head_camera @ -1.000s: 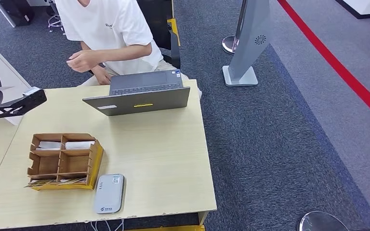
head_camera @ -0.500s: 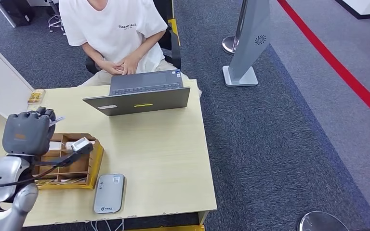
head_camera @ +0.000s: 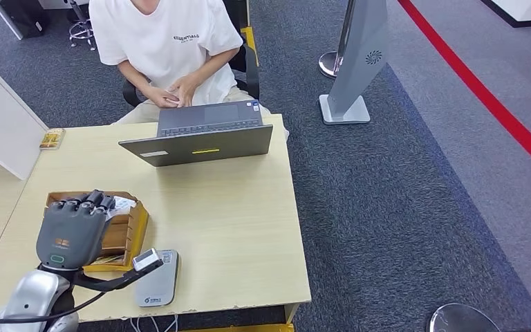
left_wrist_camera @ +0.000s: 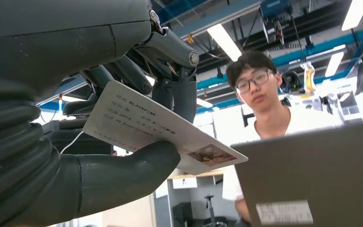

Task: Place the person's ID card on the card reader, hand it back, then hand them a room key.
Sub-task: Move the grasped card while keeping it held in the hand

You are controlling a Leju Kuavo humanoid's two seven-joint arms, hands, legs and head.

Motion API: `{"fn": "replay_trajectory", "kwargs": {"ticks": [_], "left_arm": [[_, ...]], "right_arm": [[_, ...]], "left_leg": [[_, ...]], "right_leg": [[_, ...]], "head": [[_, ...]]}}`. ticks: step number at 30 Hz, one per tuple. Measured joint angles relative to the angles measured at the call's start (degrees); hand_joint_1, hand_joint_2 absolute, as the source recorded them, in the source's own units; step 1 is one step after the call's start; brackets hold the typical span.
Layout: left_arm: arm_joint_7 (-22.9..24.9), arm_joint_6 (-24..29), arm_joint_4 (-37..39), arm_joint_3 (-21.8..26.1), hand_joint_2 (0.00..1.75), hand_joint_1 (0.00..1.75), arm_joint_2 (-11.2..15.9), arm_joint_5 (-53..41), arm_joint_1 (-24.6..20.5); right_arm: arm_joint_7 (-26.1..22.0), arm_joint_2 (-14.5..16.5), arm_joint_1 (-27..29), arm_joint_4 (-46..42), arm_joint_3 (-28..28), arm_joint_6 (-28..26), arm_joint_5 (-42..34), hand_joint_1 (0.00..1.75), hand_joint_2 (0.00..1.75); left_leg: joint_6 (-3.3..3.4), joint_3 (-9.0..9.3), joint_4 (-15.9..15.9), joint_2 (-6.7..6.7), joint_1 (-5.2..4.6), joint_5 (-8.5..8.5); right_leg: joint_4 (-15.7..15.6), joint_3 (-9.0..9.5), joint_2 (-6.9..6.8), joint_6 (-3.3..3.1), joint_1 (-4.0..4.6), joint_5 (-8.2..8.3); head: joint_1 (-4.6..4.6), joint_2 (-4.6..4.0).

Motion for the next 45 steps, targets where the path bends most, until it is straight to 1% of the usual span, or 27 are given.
{"fn": "replay_trajectory", "kwargs": {"ticks": [4,13,19,23,34,45], "left_arm": [[-0.1,1.1,0.0,0.0,1.75,1.75,-0.3,-0.5,3.1],[0.0,1.1,0.3,0.0,1.75,1.75,-0.4,-0.8,5.8],[-0.4,1.7,2.9,0.0,1.75,1.75,-1.3,-1.1,9.1],[-0.4,1.8,4.6,0.0,1.75,1.75,-2.0,-1.2,10.5],[0.1,1.3,9.0,-1.2,1.75,1.75,-3.5,-1.7,11.6],[0.7,0.6,11.3,-3.4,1.75,1.75,-3.7,-1.0,11.9]], "right_arm": [[0.2,0.0,0.0,0.0,-0.2,0.0,-0.1,0.00,1.75],[0.6,0.0,0.0,0.0,-0.6,0.1,-0.1,0.00,1.75],[0.5,0.0,0.0,0.0,-0.8,0.3,0.3,0.00,1.75],[0.2,0.0,0.0,0.0,-0.8,0.2,0.6,0.00,1.75],[0.0,0.0,0.0,0.0,-0.9,0.3,0.9,0.00,1.75],[0.0,0.0,0.0,0.0,-0.9,0.7,1.3,0.00,1.75]], "left_leg": [[0.00,-0.01,0.0,-0.02,0.00,0.00],[0.00,0.00,0.0,-0.03,0.00,0.00],[0.00,-0.02,0.0,-0.03,0.00,-0.01],[0.00,-0.02,0.0,-0.04,0.00,-0.02],[0.00,-0.01,0.0,-0.05,0.00,-0.01],[0.00,-0.02,0.0,-0.06,0.00,-0.01]], "right_leg": [[0.0,0.00,-0.06,0.00,0.00,-0.01],[0.0,0.03,-0.06,0.00,0.00,-0.01],[0.0,0.02,-0.07,0.00,0.00,-0.02],[0.0,0.02,-0.09,0.00,0.00,-0.02],[0.0,0.02,-0.11,0.00,0.00,-0.02],[0.0,0.02,-0.12,0.00,0.00,-0.02]], "head": [[0.01,-0.01],[-0.01,0.00],[0.01,-0.01],[0.00,0.01],[0.01,-0.01],[0.00,-0.01]]}}
